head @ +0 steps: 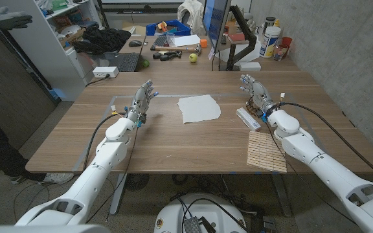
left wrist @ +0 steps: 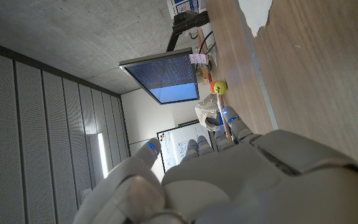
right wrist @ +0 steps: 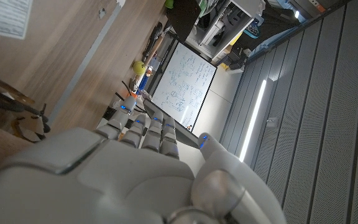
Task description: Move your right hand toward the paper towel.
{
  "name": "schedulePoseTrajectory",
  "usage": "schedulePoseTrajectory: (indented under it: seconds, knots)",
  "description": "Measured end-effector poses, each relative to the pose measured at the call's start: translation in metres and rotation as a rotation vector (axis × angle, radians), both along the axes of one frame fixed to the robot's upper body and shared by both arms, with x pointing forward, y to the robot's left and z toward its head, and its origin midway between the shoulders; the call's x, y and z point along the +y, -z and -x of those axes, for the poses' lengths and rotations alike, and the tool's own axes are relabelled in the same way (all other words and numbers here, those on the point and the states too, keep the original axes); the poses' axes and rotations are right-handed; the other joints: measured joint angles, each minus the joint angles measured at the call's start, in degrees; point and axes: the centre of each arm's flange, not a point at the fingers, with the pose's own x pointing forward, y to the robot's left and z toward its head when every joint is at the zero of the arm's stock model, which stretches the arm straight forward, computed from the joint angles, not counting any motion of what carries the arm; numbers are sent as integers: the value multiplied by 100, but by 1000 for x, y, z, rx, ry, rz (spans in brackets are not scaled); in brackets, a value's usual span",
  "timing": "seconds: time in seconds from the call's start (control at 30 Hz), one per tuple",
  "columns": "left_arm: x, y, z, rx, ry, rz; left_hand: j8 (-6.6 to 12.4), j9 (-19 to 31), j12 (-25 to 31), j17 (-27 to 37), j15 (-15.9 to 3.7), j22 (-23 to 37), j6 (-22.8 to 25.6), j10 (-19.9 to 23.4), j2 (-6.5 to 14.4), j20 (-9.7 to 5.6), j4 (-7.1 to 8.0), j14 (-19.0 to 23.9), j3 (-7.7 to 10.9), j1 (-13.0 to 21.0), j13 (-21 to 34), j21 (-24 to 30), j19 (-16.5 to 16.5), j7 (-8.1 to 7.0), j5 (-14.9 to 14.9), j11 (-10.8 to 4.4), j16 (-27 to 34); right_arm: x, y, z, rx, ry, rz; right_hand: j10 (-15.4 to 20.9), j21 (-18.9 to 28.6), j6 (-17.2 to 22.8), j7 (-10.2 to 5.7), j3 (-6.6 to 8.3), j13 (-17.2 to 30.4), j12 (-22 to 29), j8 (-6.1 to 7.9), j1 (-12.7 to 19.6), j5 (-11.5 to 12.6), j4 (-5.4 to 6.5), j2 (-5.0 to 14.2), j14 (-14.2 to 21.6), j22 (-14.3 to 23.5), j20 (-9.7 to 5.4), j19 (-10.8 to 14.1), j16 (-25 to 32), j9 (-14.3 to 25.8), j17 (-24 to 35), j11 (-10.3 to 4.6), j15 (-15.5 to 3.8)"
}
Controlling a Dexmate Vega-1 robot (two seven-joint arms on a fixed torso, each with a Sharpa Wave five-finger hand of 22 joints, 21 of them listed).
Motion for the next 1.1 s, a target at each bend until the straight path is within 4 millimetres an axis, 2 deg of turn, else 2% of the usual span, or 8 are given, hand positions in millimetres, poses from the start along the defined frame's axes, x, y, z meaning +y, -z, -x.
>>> schedulePoseTrajectory:
  seconds: [1.1]
  knots:
    - [-7,-2,2,-3,-2,-22,0,-1,-1,-1,0,-1,0,0,0,0,-23,0,23,0,-1,0,0,0,0,1,0,10,-21,15,-134,43,226,-1,-67,30,-30,23,-1,0,0,116,0,-23,53,0,-1,0,0,0,-1,1,-1,1]
